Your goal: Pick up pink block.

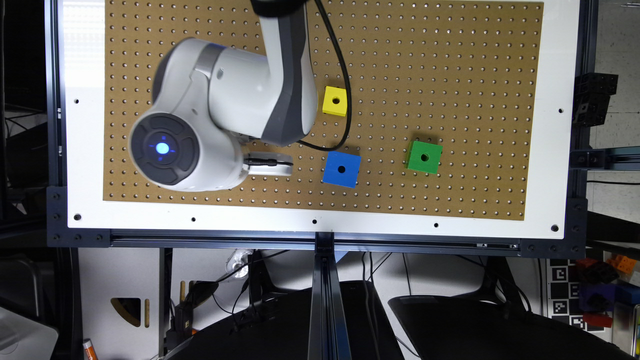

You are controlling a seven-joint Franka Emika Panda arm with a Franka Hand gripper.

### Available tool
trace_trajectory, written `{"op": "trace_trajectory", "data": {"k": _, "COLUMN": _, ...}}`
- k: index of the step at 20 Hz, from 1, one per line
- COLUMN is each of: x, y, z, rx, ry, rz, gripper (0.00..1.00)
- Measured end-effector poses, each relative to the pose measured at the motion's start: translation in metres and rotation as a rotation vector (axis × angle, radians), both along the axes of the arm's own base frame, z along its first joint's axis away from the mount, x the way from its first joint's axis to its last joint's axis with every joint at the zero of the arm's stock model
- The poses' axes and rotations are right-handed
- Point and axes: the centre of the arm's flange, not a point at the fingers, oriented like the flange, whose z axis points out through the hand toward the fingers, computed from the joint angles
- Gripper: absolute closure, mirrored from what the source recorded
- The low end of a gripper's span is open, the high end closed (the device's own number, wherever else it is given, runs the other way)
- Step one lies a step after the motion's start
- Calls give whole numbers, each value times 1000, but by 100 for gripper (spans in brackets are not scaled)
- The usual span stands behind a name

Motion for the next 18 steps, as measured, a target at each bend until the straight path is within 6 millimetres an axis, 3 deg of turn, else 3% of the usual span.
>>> {"op": "trace_trajectory", "data": {"k": 3, "x": 0, "y": 0, "z": 9, "rx": 0, "ry": 2, "rz": 0, "gripper": 100}}
{"op": "trace_trajectory", "data": {"k": 5, "x": 0, "y": 0, "z": 27, "rx": -2, "ry": -3, "rz": 1, "gripper": 100}}
{"op": "trace_trajectory", "data": {"k": 12, "x": -11, "y": 3, "z": 116, "rx": -8, "ry": -6, "rz": 2, "gripper": 100}}
{"op": "trace_trajectory", "data": {"k": 18, "x": -12, "y": 3, "z": 115, "rx": -6, "ry": 3, "rz": 2, "gripper": 100}}
